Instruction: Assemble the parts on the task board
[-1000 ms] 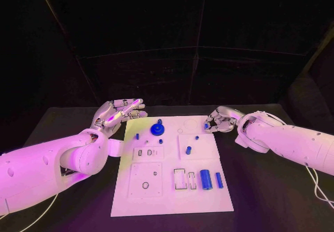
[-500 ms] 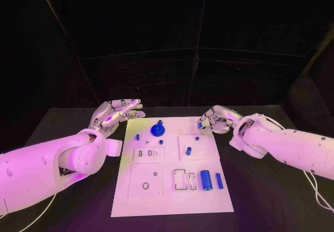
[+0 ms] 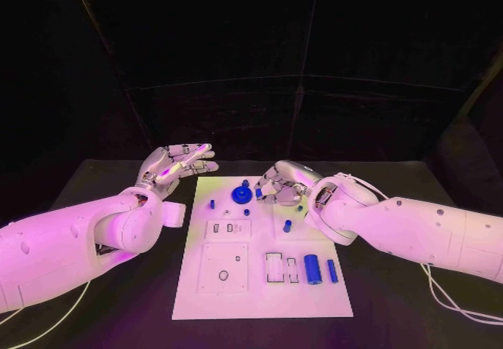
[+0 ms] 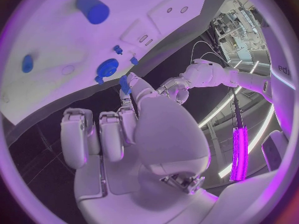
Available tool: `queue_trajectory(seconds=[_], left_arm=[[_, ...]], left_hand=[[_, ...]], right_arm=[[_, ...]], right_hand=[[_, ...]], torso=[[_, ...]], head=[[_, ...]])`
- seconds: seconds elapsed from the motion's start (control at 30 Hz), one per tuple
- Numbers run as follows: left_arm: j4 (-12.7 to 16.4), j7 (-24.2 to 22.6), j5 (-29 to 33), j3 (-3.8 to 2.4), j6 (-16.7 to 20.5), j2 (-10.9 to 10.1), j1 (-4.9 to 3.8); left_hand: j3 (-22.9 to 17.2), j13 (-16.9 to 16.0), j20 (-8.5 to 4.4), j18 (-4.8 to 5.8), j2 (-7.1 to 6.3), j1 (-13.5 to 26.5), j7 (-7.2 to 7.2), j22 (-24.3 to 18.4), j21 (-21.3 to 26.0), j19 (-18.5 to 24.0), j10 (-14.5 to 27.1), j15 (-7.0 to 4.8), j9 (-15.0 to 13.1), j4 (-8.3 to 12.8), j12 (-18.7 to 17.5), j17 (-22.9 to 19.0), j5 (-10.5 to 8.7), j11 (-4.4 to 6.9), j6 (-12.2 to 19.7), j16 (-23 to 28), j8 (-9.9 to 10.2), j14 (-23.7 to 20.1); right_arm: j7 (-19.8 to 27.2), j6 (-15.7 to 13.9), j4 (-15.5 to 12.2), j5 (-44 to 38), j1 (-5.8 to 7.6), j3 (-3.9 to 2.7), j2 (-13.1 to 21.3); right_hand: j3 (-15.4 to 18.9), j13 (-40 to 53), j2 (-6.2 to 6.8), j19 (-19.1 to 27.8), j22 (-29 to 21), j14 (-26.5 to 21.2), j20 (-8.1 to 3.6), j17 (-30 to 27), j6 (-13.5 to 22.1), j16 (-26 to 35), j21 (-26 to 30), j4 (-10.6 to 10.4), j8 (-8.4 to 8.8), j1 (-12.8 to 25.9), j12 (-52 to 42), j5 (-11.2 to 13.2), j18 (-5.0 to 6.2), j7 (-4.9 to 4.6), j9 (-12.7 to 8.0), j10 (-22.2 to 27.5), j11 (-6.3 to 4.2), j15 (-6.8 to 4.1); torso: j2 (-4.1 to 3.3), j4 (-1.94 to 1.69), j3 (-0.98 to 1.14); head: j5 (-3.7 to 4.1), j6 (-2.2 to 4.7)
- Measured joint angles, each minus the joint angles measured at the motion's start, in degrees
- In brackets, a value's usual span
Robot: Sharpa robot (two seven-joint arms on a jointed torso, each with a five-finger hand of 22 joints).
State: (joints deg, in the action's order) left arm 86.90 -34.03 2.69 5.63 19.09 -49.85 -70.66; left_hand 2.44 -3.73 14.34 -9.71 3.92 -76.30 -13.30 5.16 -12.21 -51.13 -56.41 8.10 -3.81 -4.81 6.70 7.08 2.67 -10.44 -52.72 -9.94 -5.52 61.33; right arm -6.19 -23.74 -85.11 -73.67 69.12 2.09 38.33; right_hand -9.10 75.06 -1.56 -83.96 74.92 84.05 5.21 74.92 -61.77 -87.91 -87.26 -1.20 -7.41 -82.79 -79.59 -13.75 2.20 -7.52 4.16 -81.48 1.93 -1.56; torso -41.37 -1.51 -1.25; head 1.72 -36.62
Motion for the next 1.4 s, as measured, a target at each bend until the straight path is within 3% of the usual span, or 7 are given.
queue_trajectory(seconds=[0.2, 0.47, 0.6, 0.77, 0.9, 1.4], left_arm=[[-0.5, 0.0, 0.1, 0.0, 0.0, 0.1, -0.04], [-0.8, 0.0, 0.3, 0.0, 0.0, 0.6, -0.08], [-0.9, 0.0, 0.3, 0.0, 0.0, 0.6, -0.09], [-1.0, 0.0, 0.3, 0.0, 0.0, 0.7, -0.1], [-1.0, 0.0, 0.3, 0.0, 0.0, 0.8, -0.1], [-1.0, 0.0, 0.4, 0.0, 0.0, 0.8, -0.1]], left_hand=[[-0.2, 0.0, 0.0, 0.0, 0.0, 0.0, 0.0, 0.0, 0.0, 0.0, -0.4, 0.0, 0.0, 0.2, 0.0, 0.1, 0.0, 0.02, 0.0, 0.0, 0.0, 0.0], [-0.2, 0.0, 0.0, 0.0, 0.0, 0.0, 0.0, 0.0, 0.0, 0.0, -0.4, 0.0, 0.0, 0.2, 0.0, 0.1, 0.0, 0.01, 0.0, 0.0, 0.0, 0.0], [-0.2, 0.0, 0.0, 0.0, 0.0, 0.0, 0.0, 0.0, 0.0, 0.0, -0.4, 0.0, 0.0, 0.2, 0.0, 0.1, 0.0, 0.01, 0.0, 0.0, 0.0, 0.0], [-0.2, 0.0, 0.0, 0.01, 0.0, 0.0, 0.0, 0.0, 0.0, 0.0, -0.4, 0.0, 0.0, 0.2, 0.0, 0.1, 0.0, 0.01, 0.0, 0.0, 0.0, 0.0], [-0.2, 0.0, 0.13, 0.01, 0.0, 0.0, 0.04, 0.0, 0.0, -0.1, -0.4, 0.0, 0.0, 0.2, 0.0, 0.1, 0.0, 0.01, 0.0, 0.0, 0.0, 0.0], [-0.2, 0.0, 0.2, 0.01, 0.0, 0.0, 0.21, 0.0, 0.0, -0.2, -0.4, 0.0, 0.0, 0.2, 0.0, 0.0, 0.0, 0.01, -0.2, 0.0, 0.0, 0.0]], right_arm=[[-3.1, 0.5, 0.7, -2.6, -0.12, 0.04, -3.7], [-6.2, 2.3, 1.6, -6.1, -1.9, 0.17, -7.4], [-7.2, 3.3, 1.8, -7.4, -2.59, 0.31, -8.2], [-8.1, 4.4, 1.9, -8.6, -3.16, 1.37, -8.9], [-8.6, 5.2, 2.1, -9.6, -3.35, 1.74, -9.4], [-10.0, 6.7, 2.6, -11.9, -3.55, 1.9, -9.9]], right_hand=[[-0.2, 0.0, -0.03, 0.0, 0.0, 0.0, 0.0, 0.0, 0.0, 0.0, 0.0, 0.2, 0.0, 0.0, 0.0, 0.1, 0.0, 0.0, 0.0, 0.0, 0.0, 0.0], [-0.2, 0.0, -0.24, 0.0, 0.0, 0.0, 0.0, 0.0, 0.0, 0.0, 0.0, 0.2, 0.0, 0.2, 0.0, 0.1, 0.0, -0.01, 0.0, 0.0, 0.0, 0.01], [-0.2, 0.0, -0.28, 0.0, 0.0, 0.0, 0.0, 0.0, 0.0, 0.0, 0.0, 0.2, 0.0, 0.3, -0.1, 0.3, 0.0, -0.01, 0.0, 0.0, 0.01, 0.01], [-0.4, 0.0, -0.25, 0.0, 0.0, 0.0, 0.0, 0.0, 0.0, 0.0, 0.0, 0.4, 0.0, 0.3, -0.1, 0.4, 0.0, -0.01, 0.0, 0.0, 0.01, 0.01], [-0.4, -0.1, 0.05, 0.0, 0.0, 0.0, 0.0, 0.0, 0.0, 0.0, 0.0, 0.4, -0.01, 0.6, -0.1, 0.5, 0.0, -0.01, 0.0, 0.0, 0.01, 0.01], [-0.9, -0.1, 0.41, -0.2, 0.0, 0.0, -0.2, 0.0, 0.0, 0.0, 0.0, 0.0, -0.01, 1.5, 0.3, 0.8, 0.0, -0.01, 0.0, 0.0, 0.01, 0.01]], torso=[[0.24, -0.15, -0.15], [0.3, -0.15, -0.16], [0.3, -0.15, -0.13], [0.29, -0.15, -0.12], [0.28, -0.15, -0.1], [0.3, -0.15, -0.09]], head=[[-0.65, -0.48], [-1.41, -1.08], [-1.6, -1.25], [-1.79, -1.5], [-1.96, -1.6], [-2.12, -1.8]])
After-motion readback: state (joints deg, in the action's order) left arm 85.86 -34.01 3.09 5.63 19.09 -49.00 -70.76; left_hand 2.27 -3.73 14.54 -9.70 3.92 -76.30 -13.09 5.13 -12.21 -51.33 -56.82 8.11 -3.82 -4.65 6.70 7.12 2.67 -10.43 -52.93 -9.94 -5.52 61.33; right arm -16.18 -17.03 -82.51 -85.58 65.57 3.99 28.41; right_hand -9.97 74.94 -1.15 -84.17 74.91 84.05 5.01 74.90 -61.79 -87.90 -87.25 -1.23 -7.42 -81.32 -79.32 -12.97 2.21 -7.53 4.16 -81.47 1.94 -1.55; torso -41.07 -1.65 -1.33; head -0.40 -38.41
